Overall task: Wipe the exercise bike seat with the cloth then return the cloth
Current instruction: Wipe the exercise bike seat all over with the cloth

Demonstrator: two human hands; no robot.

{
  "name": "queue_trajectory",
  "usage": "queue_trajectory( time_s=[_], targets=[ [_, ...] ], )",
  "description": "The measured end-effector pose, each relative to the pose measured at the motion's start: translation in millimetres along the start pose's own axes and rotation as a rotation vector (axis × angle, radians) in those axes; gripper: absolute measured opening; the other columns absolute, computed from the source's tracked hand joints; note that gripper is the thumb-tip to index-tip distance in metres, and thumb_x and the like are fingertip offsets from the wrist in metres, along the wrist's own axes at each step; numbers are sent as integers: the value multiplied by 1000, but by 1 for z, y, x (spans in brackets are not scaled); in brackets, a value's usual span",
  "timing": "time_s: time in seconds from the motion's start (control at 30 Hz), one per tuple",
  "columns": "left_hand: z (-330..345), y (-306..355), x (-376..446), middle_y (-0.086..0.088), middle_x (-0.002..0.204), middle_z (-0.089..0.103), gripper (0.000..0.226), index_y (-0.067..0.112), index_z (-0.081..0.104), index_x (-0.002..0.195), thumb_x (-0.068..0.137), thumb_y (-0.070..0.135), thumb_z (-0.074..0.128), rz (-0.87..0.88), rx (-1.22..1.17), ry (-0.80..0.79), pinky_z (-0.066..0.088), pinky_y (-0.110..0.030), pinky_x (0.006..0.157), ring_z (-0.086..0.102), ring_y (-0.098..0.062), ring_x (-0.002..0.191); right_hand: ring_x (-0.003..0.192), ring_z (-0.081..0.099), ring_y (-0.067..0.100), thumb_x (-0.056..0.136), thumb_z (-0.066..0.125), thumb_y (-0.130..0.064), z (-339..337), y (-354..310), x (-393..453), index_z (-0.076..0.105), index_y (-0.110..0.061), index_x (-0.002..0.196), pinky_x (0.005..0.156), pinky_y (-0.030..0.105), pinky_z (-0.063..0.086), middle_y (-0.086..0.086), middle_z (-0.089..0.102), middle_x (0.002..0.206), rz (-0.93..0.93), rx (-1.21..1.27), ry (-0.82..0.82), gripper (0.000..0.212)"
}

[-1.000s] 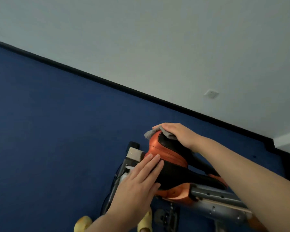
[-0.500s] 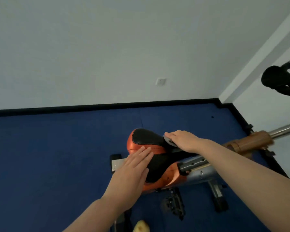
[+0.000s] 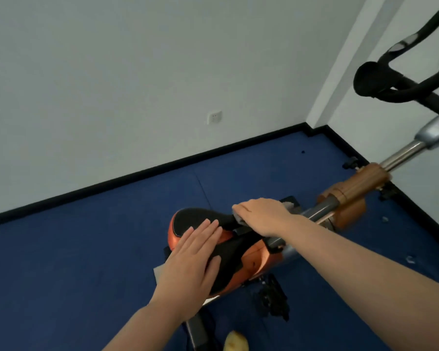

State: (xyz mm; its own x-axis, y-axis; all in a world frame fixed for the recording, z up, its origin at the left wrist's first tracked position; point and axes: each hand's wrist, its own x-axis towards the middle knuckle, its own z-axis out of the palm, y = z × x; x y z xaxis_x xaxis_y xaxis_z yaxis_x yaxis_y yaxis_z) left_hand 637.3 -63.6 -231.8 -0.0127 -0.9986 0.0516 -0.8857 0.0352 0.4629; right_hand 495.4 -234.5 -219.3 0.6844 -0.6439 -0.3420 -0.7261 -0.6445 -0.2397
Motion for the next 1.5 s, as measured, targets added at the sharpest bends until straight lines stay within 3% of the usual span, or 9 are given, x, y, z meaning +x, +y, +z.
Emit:
queue_trajectory(
  time_s=[0.17,0.4,0.5,0.63,0.77,0.87,1.07,1.23,1.5],
  targets=[
    [-18,-22,14,24,152,15,56,33,26,146,93,50,33,166,2,-125,-5,-17,115,-1,11,139,86,58,25,104,29,-29,4,-7,-2,33,-31,81,74,42,41,-2,61,92,-68,23,116,24],
    [-45,-60,41,28,150,19,49,37,31,143,95,47,31,436,-65,-317,-1,-15,114,3,13,138,89,65,15,95,33,-46,15,16,-12,56,-18,60,85,47,48,-4,70,84,428,551,221,51],
    [-47,-73,55,29,148,23,47,38,34,141,96,46,26,528,-77,-347,0,-14,114,5,15,137,88,66,22,95,44,-35,16,2,-6,72,-11,84,81,43,48,-4,73,84,696,733,373,39],
    [-43,-81,82,25,150,24,50,36,32,143,94,46,21,601,-100,-375,2,-14,114,7,11,139,109,57,40,101,41,-23,24,-11,-3,56,7,123,97,52,44,24,62,123,919,981,614,40],
    [-31,-80,105,27,148,24,54,37,31,143,90,48,24,649,-145,-385,16,-15,112,14,10,137,144,30,27,103,35,-36,43,-36,-7,14,-18,155,118,39,25,9,24,160,1060,1129,770,59],
    [-24,-82,109,28,145,29,54,37,35,141,89,47,26,667,-182,-350,21,-12,106,23,10,134,143,31,28,102,32,-46,56,-79,-14,-8,-28,155,114,38,27,6,24,160,1109,1228,713,69],
    [-23,-84,106,23,137,43,50,35,44,135,87,43,32,648,-276,-301,33,-14,99,37,9,125,144,30,23,98,21,-60,66,-136,-34,-6,-35,154,105,26,26,1,24,160,1098,1420,593,67],
    [-24,-85,106,23,137,45,47,38,44,135,89,39,37,646,-253,-290,32,-12,94,35,11,122,145,27,21,92,23,-68,63,-119,-24,-5,-41,153,119,40,23,-5,11,164,1048,1553,745,72],
    [-24,-82,101,19,137,48,46,35,46,134,89,32,40,629,-208,-267,30,-11,92,35,12,119,139,20,3,104,28,-40,79,-185,-51,5,-38,153,107,19,18,-18,19,151,947,1626,883,54]
  ],
)
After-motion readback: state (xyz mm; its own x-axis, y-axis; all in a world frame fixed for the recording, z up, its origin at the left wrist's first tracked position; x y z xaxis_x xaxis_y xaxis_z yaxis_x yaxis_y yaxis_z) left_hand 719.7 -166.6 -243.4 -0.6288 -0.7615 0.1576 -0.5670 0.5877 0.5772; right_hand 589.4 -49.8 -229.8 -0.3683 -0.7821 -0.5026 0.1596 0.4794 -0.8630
